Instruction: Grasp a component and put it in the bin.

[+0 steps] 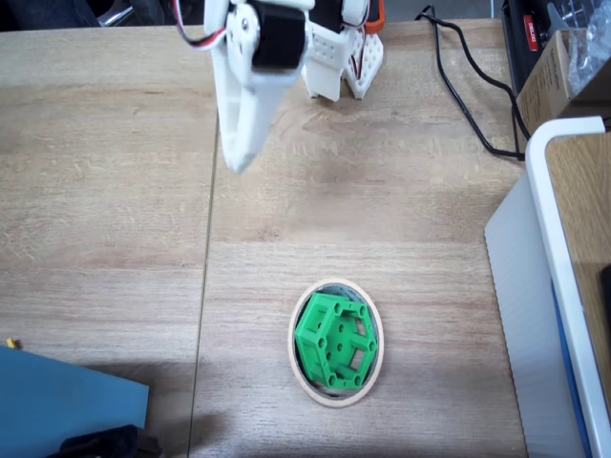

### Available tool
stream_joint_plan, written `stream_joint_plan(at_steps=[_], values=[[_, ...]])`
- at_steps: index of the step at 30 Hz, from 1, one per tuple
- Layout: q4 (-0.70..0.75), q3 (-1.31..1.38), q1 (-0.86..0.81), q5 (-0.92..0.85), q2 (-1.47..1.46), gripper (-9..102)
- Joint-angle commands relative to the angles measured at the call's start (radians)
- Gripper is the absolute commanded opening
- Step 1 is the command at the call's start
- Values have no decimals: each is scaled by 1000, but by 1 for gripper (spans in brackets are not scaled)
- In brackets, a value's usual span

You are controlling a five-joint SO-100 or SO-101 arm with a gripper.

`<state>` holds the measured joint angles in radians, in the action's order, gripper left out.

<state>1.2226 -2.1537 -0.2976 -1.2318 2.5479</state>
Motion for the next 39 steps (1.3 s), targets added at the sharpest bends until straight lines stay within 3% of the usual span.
stream_joint_plan(at_steps=[1, 12, 24, 39], values=[[-8, -107, -72, -87, 138, 0], [-9, -472, -279, -293, 446, 0], [0, -741, -414, -305, 735, 0], [0, -956, -538, -305, 807, 0]])
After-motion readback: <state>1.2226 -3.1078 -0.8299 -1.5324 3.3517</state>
